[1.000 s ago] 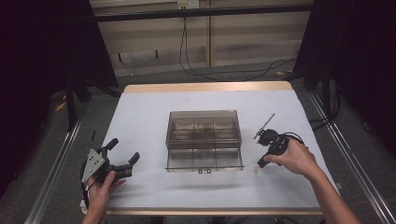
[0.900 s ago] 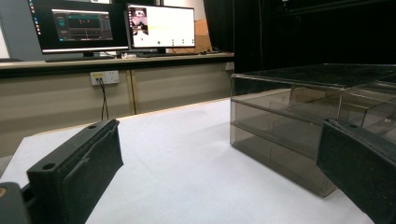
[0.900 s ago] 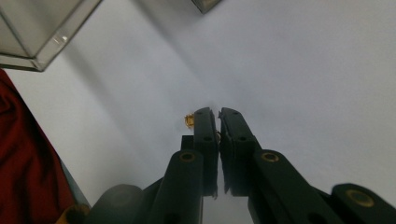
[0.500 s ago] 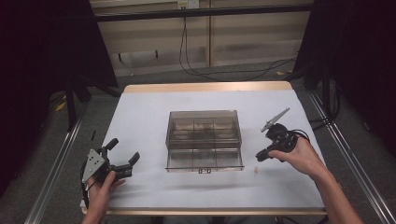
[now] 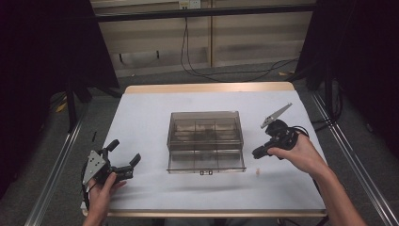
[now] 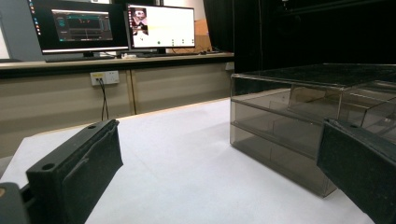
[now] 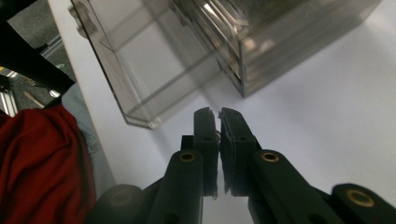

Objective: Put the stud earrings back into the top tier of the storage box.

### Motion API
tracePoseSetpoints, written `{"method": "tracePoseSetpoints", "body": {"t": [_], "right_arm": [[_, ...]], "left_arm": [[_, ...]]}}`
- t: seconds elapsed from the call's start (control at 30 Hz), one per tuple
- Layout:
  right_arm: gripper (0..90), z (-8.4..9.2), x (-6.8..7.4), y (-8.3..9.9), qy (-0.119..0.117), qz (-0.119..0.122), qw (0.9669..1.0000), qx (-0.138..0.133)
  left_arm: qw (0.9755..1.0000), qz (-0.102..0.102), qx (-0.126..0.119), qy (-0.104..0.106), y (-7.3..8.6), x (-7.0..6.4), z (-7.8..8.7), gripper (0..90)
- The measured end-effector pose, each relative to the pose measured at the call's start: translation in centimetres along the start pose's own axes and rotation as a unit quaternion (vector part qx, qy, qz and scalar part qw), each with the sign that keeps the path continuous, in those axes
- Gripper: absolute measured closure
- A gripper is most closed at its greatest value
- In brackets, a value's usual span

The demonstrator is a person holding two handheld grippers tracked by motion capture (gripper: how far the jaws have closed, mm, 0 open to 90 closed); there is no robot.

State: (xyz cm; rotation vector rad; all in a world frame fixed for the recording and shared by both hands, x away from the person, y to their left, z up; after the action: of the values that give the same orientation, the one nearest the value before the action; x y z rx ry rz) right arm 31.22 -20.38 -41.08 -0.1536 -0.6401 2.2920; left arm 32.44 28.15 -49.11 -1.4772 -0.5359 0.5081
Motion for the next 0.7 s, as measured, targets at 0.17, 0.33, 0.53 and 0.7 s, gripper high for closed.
{"method": "tracePoseSetpoints", "body": {"t": [0.17,0.33,0.53,0.7], "right_arm": [[85.8,0.6,0.9,-2.1,-0.005,0.019,0.9997,-0.012],[85.8,0.6,1.7,-3.6,-0.007,0.035,0.9992,-0.017],[85.9,-0.1,3.1,-5.5,-0.013,0.061,0.998,-0.012],[85.8,-0.5,4.0,-6.9,-0.018,0.077,0.9968,-0.012]], "left_arm": [[1.0,-0.003,0.004,-0.003,0.0,0.0,0.1,0.2],[1.0,-0.003,0.003,0.001,0.0,0.0,0.0,0.2],[1.0,-0.003,0.001,-0.003,0.0,0.0,0.0,0.4],[1.0,-0.002,0.0,-0.002,0.0,0.0,0.0,0.4]]}}
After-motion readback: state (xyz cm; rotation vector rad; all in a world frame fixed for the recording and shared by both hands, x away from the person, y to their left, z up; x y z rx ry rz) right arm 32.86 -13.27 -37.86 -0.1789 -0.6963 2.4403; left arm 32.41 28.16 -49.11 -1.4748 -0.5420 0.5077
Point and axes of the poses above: each handheld gripper's, and its own axes: z roughly backward along the jaws, y roughly out of its underside, x roughly to its left, the point moved 4 cm from there along -z, roughly forward along the jaws, and after that the axes turned 13 degrees about y, right-handed, at the moved point
